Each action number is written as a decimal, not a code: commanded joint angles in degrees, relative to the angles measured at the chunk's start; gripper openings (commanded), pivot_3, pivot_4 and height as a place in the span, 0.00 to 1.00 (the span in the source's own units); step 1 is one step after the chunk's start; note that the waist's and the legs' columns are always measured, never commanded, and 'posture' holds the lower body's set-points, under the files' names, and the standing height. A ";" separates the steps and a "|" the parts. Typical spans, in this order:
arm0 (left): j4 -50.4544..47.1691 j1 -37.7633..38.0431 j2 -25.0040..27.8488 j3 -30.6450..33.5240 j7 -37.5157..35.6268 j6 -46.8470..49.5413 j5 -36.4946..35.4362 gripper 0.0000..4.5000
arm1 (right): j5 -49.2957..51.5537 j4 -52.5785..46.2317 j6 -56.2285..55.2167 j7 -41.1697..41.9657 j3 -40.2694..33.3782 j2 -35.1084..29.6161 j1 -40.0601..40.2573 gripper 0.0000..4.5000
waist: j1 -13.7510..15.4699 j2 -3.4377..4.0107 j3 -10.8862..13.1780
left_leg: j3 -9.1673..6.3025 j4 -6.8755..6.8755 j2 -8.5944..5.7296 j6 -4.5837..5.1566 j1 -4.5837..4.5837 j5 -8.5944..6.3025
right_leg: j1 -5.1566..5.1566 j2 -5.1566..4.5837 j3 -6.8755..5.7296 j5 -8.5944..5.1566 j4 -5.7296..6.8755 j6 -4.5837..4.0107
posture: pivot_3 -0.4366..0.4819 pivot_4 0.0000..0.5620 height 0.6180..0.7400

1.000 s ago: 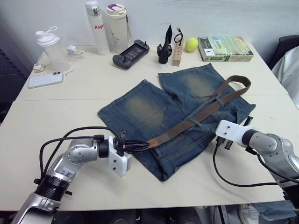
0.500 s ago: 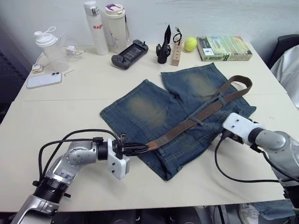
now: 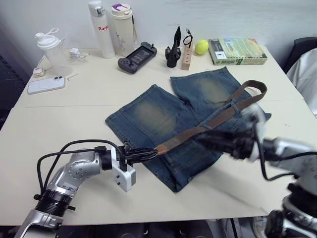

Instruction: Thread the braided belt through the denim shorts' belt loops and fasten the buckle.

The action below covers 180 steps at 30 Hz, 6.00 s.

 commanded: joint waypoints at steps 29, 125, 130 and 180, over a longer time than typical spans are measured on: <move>-1.95 -1.19 1.92 -0.40 1.83 -1.13 -0.77 0.00 | 44.05 3.24 -44.43 -63.27 19.43 13.99 9.30 0.08 | -1.65 0.02 -0.06 | 0.42 -0.06 0.07 0.10 0.11 0.03 | -0.29 0.01 0.18 0.01 0.29 0.03 | 0.48 0.27 0.84; 2.75 10.60 3.88 2.70 12.40 -4.83 13.99 0.77 | 9.40 12.67 -24.94 -34.94 27.04 13.12 2.85 0.00 | -3.15 -0.47 -0.48 | 1.37 -0.20 1.17 -0.55 1.03 -0.72 | -0.20 0.01 0.08 -0.34 0.44 -0.79 | 0.48 0.27 0.84; 3.63 9.89 3.57 2.15 14.36 -4.69 16.01 0.33 | 9.56 12.64 -24.89 -34.99 27.10 13.06 2.86 0.00 | -3.18 -0.47 -0.48 | 1.37 -0.21 1.18 -0.57 1.02 -0.74 | -0.24 0.02 0.07 -0.35 0.45 -0.80 | 0.48 0.27 0.84; 9.32 10.54 9.73 2.44 20.40 -11.90 18.09 0.00 | -37.89 0.47 -43.49 -2.43 39.76 -21.24 8.23 0.01 | -2.90 0.04 -0.20 | 1.97 -0.27 1.26 -0.62 0.95 -0.74 | -0.82 -0.03 -0.03 -0.41 0.52 -0.92 | 0.48 0.27 0.84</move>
